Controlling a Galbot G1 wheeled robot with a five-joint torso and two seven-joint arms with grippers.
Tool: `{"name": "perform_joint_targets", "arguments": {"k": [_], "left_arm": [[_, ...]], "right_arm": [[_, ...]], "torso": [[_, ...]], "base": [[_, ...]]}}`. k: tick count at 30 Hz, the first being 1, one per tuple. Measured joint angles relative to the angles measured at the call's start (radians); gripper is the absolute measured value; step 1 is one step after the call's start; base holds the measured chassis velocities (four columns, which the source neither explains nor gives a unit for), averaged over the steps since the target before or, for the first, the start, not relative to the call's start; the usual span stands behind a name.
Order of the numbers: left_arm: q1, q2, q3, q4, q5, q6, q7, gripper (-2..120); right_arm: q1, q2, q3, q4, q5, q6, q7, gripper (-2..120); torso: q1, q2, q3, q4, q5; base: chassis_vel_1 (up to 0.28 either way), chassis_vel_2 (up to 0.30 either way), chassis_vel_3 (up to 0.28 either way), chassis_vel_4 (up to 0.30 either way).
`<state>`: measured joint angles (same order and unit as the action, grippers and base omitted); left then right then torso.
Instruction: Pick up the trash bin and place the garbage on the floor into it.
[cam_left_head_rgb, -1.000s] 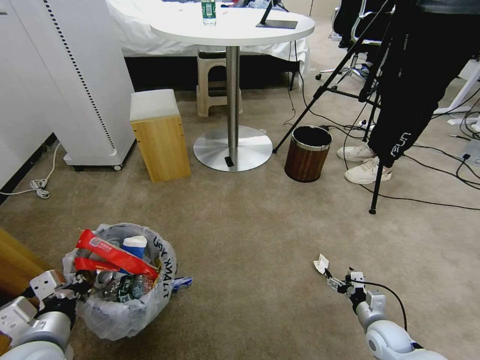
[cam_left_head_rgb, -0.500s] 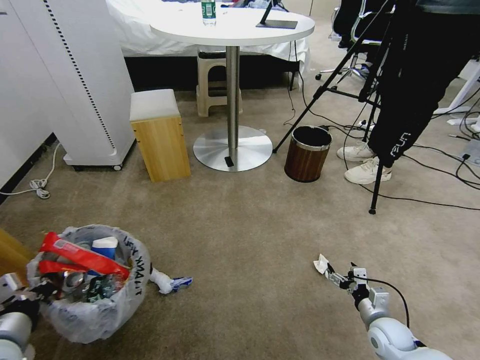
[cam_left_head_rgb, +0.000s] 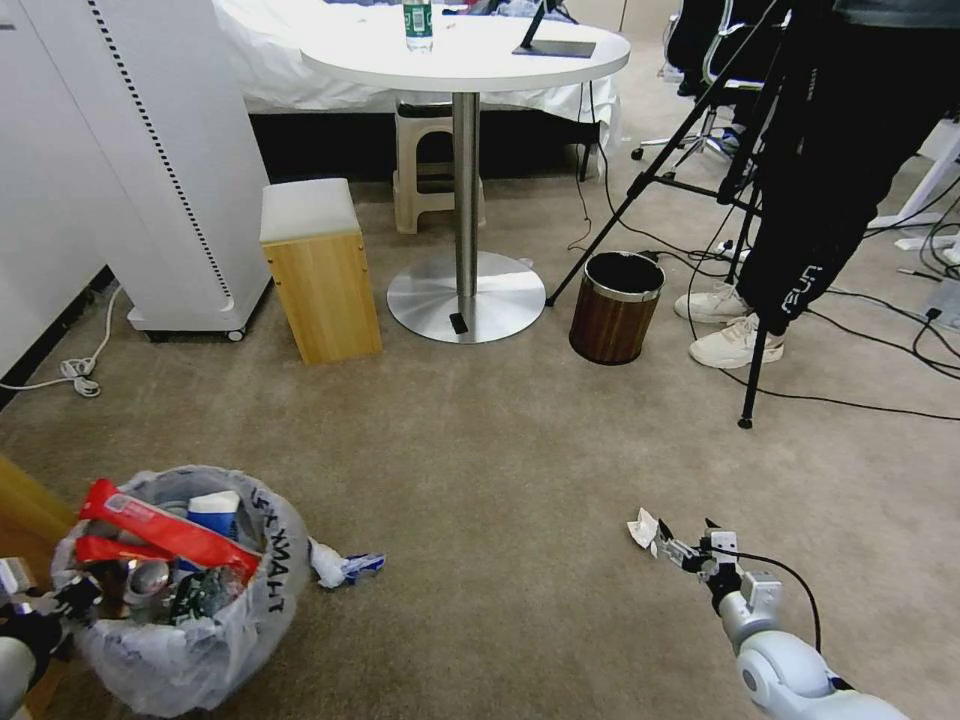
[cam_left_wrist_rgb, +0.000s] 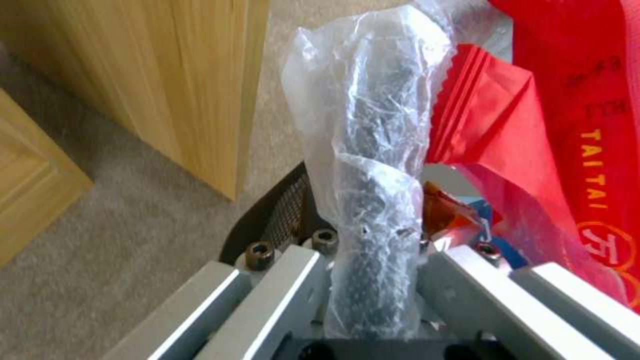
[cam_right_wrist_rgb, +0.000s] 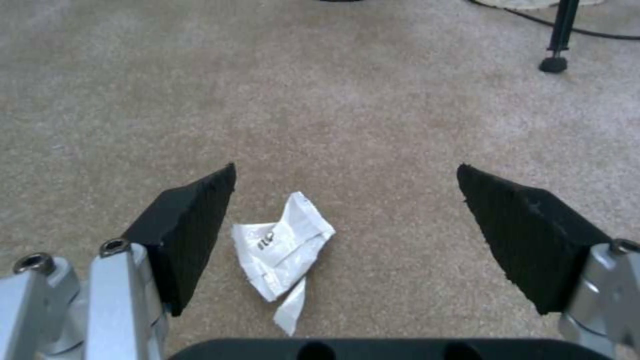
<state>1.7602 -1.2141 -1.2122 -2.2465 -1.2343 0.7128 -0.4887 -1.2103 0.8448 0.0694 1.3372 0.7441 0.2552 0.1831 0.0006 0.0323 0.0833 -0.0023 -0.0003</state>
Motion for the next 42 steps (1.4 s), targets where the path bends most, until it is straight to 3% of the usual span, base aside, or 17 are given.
{"name": "perform_joint_targets", "arguments": {"k": [6,9,12,18,31,42], "left_arm": [[0.020,0.047,-0.049,0.009,-0.041,0.024,0.019,1],[0.027,0.080,-0.085,0.036,-0.064,0.025,0.042,1],[0.044,0.089,-0.114,0.060,-0.067,0.026,0.059,1],[0.047,0.076,-0.084,0.025,-0.045,0.026,0.077,1],[0.078,0.066,-0.015,-0.129,0.002,0.024,0.101,1],[0.070,0.068,-0.014,-0.121,0.040,0.024,0.159,1]], "right_arm": [[-0.016,0.004,0.029,-0.009,-0.009,0.008,-0.008,86],[-0.031,0.009,0.051,-0.016,-0.015,0.013,-0.011,86],[-0.017,0.020,0.051,-0.026,-0.015,0.015,-0.012,86],[-0.018,0.026,0.061,-0.030,-0.019,0.020,-0.012,84],[-0.054,0.025,0.114,-0.036,-0.031,0.039,-0.021,78],[-0.052,0.028,0.113,-0.040,-0.040,0.048,-0.031,76]], "torso": [[0.000,0.000,0.000,0.0004,0.0001],[0.000,0.000,0.000,-0.0006,0.0002],[0.000,0.000,0.000,0.0004,0.0002],[0.000,0.000,0.000,0.0000,0.0003],[0.000,0.000,0.000,0.0002,0.0005],[0.000,0.000,0.000,0.0001,0.0005]], "base": [[0.000,0.000,0.000,0.000],[0.000,0.000,0.000,0.000],[0.000,0.000,0.000,0.000],[0.000,0.000,0.000,0.000],[0.000,0.000,0.000,0.000],[0.000,0.000,0.000,0.000]]}}
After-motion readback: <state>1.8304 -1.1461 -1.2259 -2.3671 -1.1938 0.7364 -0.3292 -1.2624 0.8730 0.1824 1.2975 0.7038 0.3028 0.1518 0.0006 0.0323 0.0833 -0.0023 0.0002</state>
